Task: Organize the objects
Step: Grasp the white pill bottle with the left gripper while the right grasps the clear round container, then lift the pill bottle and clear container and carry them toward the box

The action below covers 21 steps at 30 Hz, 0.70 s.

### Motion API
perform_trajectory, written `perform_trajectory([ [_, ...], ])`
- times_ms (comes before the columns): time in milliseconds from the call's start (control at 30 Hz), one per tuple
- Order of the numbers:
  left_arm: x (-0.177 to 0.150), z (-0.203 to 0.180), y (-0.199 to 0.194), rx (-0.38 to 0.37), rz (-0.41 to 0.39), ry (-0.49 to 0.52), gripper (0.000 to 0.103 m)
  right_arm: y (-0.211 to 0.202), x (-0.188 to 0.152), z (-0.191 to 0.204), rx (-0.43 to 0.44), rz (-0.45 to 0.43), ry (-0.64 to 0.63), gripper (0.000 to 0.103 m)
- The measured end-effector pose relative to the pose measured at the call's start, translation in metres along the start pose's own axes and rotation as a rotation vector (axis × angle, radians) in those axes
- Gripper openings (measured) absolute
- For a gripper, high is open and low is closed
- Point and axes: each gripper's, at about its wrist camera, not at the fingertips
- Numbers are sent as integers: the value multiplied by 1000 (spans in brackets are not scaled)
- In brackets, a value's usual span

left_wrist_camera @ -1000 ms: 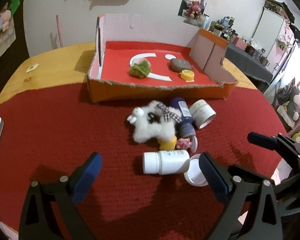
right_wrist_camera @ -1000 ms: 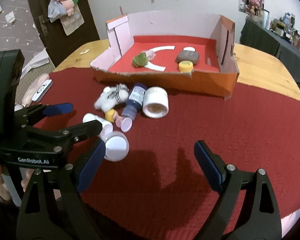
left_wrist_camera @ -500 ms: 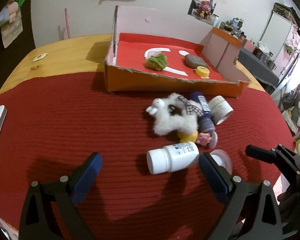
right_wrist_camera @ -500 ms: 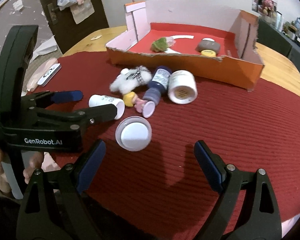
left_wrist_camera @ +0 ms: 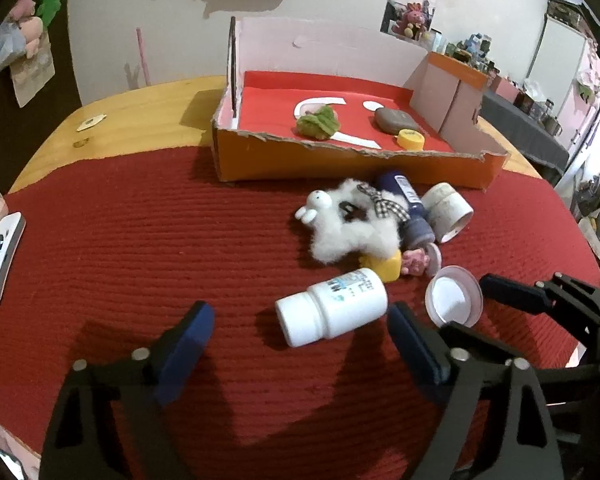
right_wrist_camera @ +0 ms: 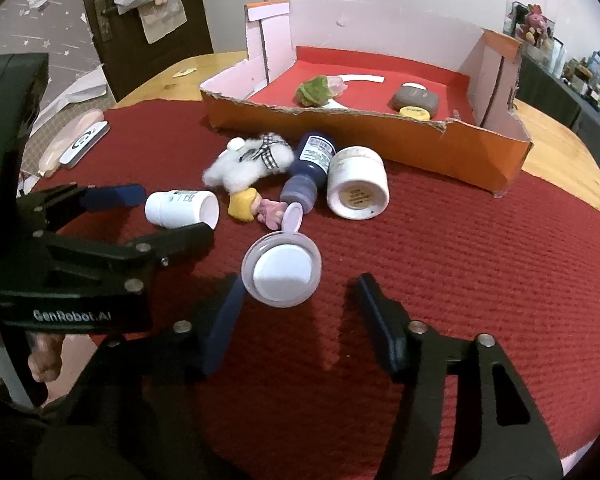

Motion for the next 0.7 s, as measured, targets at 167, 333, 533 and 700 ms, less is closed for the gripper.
perform_trajectory([
  [167,2,-6,-1,-9,-3,-41,81,1,3,2,11,-2,-20,43],
  [333,2,-4,0,16,-16,-68,68,0,3,-1,13,-7,-26,39],
  [533,-1,4,-1,11,-25,-95,55,-2,2,-2,16,-7,-17,39],
  [700,-2,4,-3,10,-26,-97,55,-4,2,-4,23,-13,-5,39],
])
Point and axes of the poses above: each gripper's, at about its wrist camera, not at the fingertips, and y roughly the way its jaws point, z to its left, x to its top, and after that the axes turned 14 degrees about x, right-handed
